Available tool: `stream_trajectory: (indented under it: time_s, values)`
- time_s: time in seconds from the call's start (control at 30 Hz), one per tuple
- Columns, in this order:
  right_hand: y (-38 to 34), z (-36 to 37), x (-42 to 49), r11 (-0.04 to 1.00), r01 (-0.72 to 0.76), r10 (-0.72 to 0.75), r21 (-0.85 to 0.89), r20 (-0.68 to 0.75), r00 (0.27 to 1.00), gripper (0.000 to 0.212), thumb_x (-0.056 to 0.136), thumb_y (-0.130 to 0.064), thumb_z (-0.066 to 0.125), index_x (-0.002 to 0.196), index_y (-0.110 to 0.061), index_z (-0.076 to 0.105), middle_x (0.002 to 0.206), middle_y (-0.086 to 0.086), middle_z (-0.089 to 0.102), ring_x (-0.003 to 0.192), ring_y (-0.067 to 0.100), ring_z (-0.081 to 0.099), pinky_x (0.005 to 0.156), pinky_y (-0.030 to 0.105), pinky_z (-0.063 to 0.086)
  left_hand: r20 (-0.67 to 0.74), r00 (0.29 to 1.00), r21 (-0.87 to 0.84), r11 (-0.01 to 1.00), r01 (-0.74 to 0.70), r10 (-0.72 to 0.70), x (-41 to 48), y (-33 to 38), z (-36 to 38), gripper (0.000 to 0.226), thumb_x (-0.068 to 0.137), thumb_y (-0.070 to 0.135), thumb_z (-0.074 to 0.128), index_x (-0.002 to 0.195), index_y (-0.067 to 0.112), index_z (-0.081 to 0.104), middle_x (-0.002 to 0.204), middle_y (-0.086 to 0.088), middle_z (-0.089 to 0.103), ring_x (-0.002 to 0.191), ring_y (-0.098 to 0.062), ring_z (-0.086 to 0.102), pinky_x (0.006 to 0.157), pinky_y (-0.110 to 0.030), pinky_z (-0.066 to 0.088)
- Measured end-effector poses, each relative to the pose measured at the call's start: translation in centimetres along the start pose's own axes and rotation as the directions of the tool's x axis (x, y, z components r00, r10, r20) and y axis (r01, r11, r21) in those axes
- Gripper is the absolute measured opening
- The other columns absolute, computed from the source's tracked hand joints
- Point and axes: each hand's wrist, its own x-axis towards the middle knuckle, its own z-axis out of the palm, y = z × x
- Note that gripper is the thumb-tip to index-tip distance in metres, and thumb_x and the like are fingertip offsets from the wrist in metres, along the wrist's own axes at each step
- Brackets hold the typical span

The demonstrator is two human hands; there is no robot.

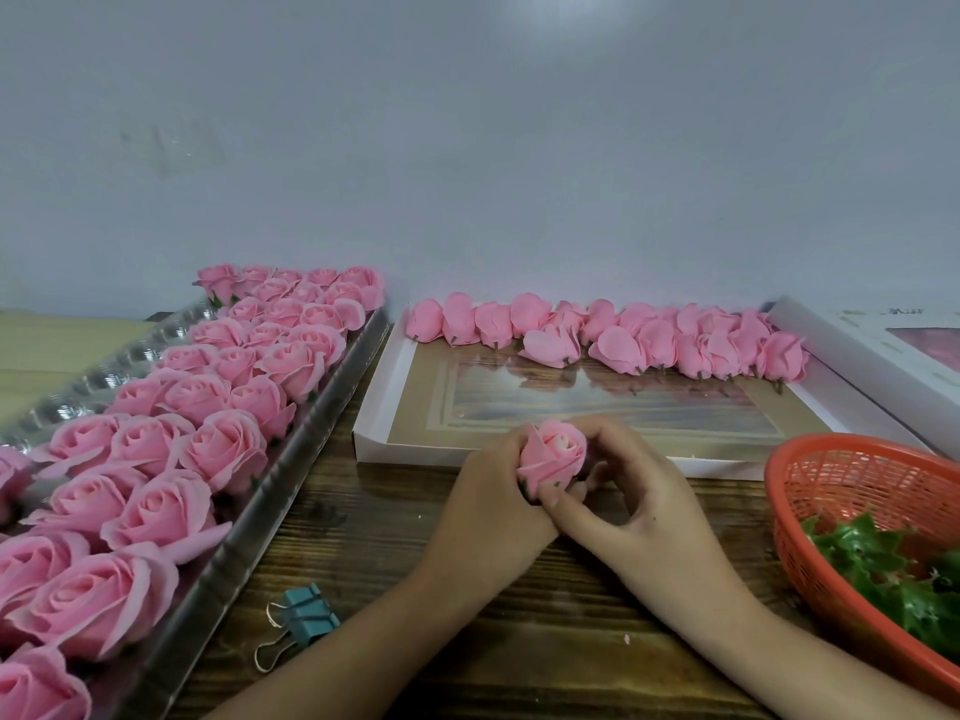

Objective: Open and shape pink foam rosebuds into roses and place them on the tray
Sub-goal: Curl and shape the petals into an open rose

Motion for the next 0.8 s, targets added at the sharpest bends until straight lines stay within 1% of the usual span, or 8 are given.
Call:
stream_trajectory:
  time_s: [0.13, 0.2, 0.4, 0.53, 0.63, 0.67, 0.73, 0.8]
  values:
    - [-0.13, -0.18, 0.06, 0.992, 0.077, -0.075, -0.096, 0.031, 0.997, 0.037, 0.074, 0.008, 0.072, 0.096, -0.021, 0.069, 0.091, 0.000, 0.063, 0.089, 0.017, 0.060, 0.077, 0.026, 0.048, 0.082, 0.996, -0.019, 0.999, -0.045, 0.047, 0.31, 0.18, -0.14, 0.019, 0.073, 0.005, 0.071, 0.088, 0.016, 0.066, 0.080, 0.008, 0.066, 0.077, 0.000, 0.063, 0.068, -0.012, 0.046]
    - [-0.26, -0.33, 0.16, 0.988, 0.108, -0.103, -0.112, 0.045, 0.994, 0.043, 0.072, 0.012, 0.072, 0.097, -0.024, 0.069, 0.092, 0.001, 0.063, 0.091, 0.017, 0.060, 0.079, 0.022, 0.047, 0.115, 0.992, -0.038, 0.998, -0.055, 0.059, 0.40, 0.19, -0.31, 0.020, 0.072, 0.003, 0.072, 0.088, 0.013, 0.067, 0.081, 0.005, 0.067, 0.078, 0.000, 0.062, 0.070, -0.012, 0.047]
    - [-0.59, -0.52, 0.25, 0.997, 0.073, -0.072, -0.019, 0.031, 0.997, 0.030, 0.072, -0.009, 0.069, 0.099, -0.019, 0.062, 0.086, -0.002, 0.067, 0.083, 0.013, 0.065, 0.075, 0.020, 0.051, 0.125, 0.992, -0.058, 0.998, 0.018, -0.011, 0.31, 0.05, -0.63, 0.023, 0.071, 0.009, 0.077, 0.071, 0.027, 0.061, 0.064, 0.017, 0.063, 0.066, 0.005, 0.059, 0.065, -0.011, 0.049]
    - [-0.37, -0.64, 0.35, 0.991, 0.116, -0.112, -0.068, 0.059, 0.992, 0.026, 0.073, -0.006, 0.069, 0.096, -0.017, 0.064, 0.088, -0.008, 0.066, 0.087, 0.014, 0.064, 0.077, 0.015, 0.047, 0.112, 0.994, -0.065, 0.998, 0.015, -0.008, 0.21, 0.37, -0.62, 0.025, 0.068, 0.011, 0.078, 0.073, 0.027, 0.059, 0.066, 0.012, 0.061, 0.067, 0.003, 0.058, 0.066, -0.013, 0.048]
    - [0.04, -0.74, 0.39, 0.987, 0.149, -0.144, -0.064, 0.073, 0.987, 0.034, 0.072, 0.009, 0.068, 0.095, -0.017, 0.066, 0.096, -0.004, 0.065, 0.095, 0.020, 0.062, 0.082, 0.022, 0.049, 0.103, 0.995, -0.070, 0.998, 0.005, 0.002, 0.25, 0.50, -0.62, 0.021, 0.069, 0.013, 0.078, 0.080, 0.021, 0.062, 0.072, 0.008, 0.063, 0.070, -0.001, 0.060, 0.067, -0.016, 0.049]
    - [0.16, -0.80, 0.39, 0.986, 0.161, -0.158, -0.043, 0.076, 0.985, 0.030, 0.076, 0.007, 0.067, 0.096, -0.016, 0.067, 0.099, -0.002, 0.064, 0.098, 0.021, 0.061, 0.084, 0.023, 0.049, 0.088, 0.996, -0.071, 0.997, 0.011, -0.005, 0.24, 0.52, -0.64, 0.019, 0.070, 0.014, 0.078, 0.081, 0.019, 0.063, 0.072, 0.007, 0.064, 0.069, -0.001, 0.060, 0.066, -0.016, 0.049]
    - [0.32, -0.82, 0.26, 0.987, 0.157, -0.159, 0.033, 0.063, 0.985, 0.013, 0.088, -0.014, 0.061, 0.099, -0.016, 0.068, 0.100, -0.001, 0.063, 0.099, 0.021, 0.060, 0.084, 0.022, 0.047, 0.040, 0.999, -0.090, 0.996, 0.009, -0.006, 0.19, 0.43, -0.64, 0.014, 0.072, 0.017, 0.076, 0.081, 0.015, 0.066, 0.071, 0.003, 0.067, 0.069, -0.005, 0.062, 0.065, -0.021, 0.051]
    - [0.36, -0.70, 0.16, 0.985, 0.090, -0.094, 0.146, 0.018, 0.995, 0.018, 0.094, -0.026, 0.053, 0.100, -0.019, 0.068, 0.097, -0.001, 0.065, 0.096, 0.019, 0.062, 0.080, 0.019, 0.048, 0.004, 1.000, -0.124, 0.992, 0.002, -0.002, 0.01, 0.36, -0.51, 0.014, 0.073, 0.022, 0.076, 0.082, 0.013, 0.069, 0.074, -0.002, 0.070, 0.072, -0.013, 0.066, 0.067, -0.027, 0.053]
